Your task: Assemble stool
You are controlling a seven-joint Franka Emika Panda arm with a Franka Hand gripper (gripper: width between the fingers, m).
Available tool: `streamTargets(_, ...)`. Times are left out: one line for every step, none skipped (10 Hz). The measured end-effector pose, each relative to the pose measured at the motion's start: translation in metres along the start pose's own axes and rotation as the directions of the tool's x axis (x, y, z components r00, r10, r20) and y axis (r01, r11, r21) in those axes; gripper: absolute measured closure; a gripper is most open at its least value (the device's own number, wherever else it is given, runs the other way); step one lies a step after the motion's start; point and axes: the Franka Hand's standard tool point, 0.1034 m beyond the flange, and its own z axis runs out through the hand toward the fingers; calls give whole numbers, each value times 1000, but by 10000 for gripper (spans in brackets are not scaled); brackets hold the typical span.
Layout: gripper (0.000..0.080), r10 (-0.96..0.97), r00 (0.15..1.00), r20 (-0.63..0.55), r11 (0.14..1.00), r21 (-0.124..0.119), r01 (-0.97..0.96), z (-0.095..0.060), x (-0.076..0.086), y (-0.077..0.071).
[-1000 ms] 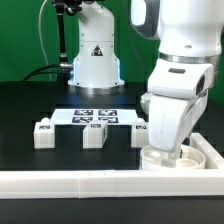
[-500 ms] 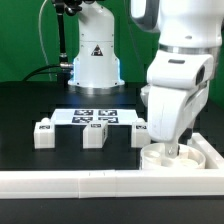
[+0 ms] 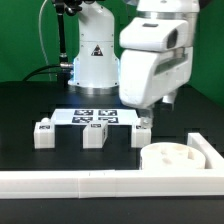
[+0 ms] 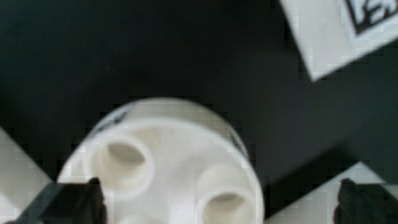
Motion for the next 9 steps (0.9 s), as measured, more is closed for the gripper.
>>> streamTargets(150,16,1000,8,1000,6,-16,2,-9,-4)
streamTargets(150,13,1000,6,1000,6,-13,3,-6,-3)
streamTargets(150,17,1000,6,1000,6,-17,3,-5,-3)
streamTargets(150,18,1000,6,1000,7,-18,3,-6,-4)
streamTargets(150,81,997,6,997,7,-81,3,-5,-4)
streamTargets(150,168,986,5,986,6,-168,4,-6,-4)
streamTargets(150,280,960,-7,960,-2,-280,10,-10,-5)
streamTargets(150,401,916,-13,916,-2,-401,16,-15,-7)
streamTargets(150,496,868,-12,868,10,-496,21,-20,-8)
